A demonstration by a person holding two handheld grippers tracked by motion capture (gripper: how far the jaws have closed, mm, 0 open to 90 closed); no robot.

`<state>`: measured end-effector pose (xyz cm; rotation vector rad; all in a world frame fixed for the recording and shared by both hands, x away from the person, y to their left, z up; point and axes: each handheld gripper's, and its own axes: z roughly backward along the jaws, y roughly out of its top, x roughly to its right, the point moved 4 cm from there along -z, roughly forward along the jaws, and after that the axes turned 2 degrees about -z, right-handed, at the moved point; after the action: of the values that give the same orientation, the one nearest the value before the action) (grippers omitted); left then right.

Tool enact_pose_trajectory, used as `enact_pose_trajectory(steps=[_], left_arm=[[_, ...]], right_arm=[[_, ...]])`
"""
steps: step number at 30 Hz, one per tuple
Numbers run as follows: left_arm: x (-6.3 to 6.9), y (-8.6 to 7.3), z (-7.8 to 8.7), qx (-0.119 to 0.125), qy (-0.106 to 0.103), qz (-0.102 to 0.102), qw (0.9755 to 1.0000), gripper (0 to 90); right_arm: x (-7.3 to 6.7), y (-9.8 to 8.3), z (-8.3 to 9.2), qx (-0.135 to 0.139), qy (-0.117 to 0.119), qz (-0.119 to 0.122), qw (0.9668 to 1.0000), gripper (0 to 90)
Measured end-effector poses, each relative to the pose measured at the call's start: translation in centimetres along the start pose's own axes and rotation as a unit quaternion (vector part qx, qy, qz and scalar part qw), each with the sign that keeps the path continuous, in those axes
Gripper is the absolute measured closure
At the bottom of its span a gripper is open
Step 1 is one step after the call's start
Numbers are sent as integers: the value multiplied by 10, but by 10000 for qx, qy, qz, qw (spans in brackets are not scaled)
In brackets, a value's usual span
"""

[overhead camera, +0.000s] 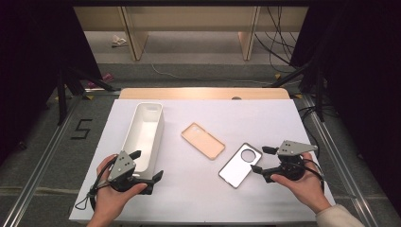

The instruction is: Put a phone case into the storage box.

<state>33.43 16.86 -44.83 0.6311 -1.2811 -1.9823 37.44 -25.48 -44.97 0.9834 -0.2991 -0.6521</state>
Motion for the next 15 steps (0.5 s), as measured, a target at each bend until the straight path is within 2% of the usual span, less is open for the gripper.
enact_pose_trajectory(steps=[7,8,10,11,15], left_arm=[[0,0,-2,-20,-2,5,10000,0],[0,0,-2,-19,-2,8,10000,0],[0,0,-2,-17,4,6,10000,0],[0,0,-2,-14,2,1,10000,0],[0,0,-2,-22,3,-19,10000,0]], right_arm=[[0,-1,-2,-7,26,-37,10000,218],[-2,1,-3,11,86,-49,10000,284],[-4,2,-3,7,125,-34,9999,308],[-8,4,-6,-44,134,64,9999,388],[-19,7,-16,-304,301,181,9989,546]])
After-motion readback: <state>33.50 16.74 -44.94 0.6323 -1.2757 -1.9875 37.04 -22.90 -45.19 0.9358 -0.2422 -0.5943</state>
